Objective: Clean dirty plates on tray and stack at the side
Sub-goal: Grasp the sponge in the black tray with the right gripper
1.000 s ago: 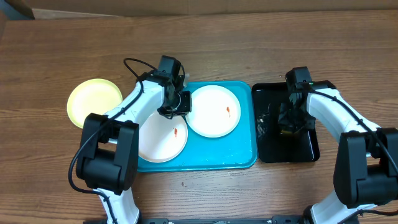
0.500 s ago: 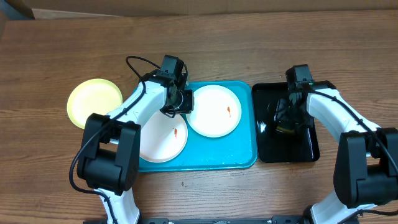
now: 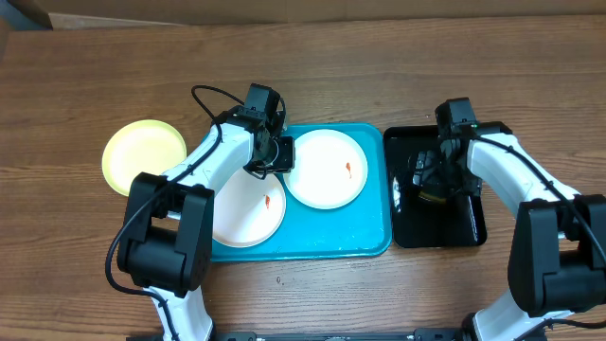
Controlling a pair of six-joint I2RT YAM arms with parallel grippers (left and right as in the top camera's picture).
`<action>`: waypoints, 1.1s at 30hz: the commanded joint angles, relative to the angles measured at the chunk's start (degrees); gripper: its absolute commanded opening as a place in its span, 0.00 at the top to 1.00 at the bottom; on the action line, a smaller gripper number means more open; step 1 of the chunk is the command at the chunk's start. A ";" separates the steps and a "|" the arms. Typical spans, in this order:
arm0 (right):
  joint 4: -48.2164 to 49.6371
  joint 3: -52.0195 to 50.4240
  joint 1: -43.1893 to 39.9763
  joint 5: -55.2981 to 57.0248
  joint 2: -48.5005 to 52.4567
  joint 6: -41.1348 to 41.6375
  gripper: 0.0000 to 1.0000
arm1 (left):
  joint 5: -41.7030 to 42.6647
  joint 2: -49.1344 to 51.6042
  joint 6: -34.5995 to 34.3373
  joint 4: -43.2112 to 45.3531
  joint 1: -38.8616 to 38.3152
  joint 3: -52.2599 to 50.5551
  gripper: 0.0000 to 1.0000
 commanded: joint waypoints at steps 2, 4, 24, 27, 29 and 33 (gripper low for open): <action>-0.13 3.02 0.02 -1.07 -1.03 0.04 0.14 | -0.52 0.50 0.26 0.02 -0.44 -0.04 0.73; -0.22 2.97 0.00 -1.09 -1.01 0.39 0.12 | -0.52 0.50 0.24 0.04 -0.44 -0.04 0.74; -10.60 12.04 -4.15 -13.51 -1.95 2.69 0.00 | -0.55 0.50 0.26 0.09 -0.44 -0.04 0.73; -11.13 12.35 -5.70 -13.14 -2.36 4.50 0.00 | -0.55 0.50 0.26 0.11 -0.44 -0.04 0.73; -10.38 11.65 -6.32 -12.59 -2.14 6.91 0.00 | -0.55 0.50 0.26 0.09 -0.44 -0.04 0.73; -4.92 7.08 -6.05 -12.41 -2.12 12.37 0.04 | -0.52 0.50 0.26 0.13 -0.44 -0.04 0.73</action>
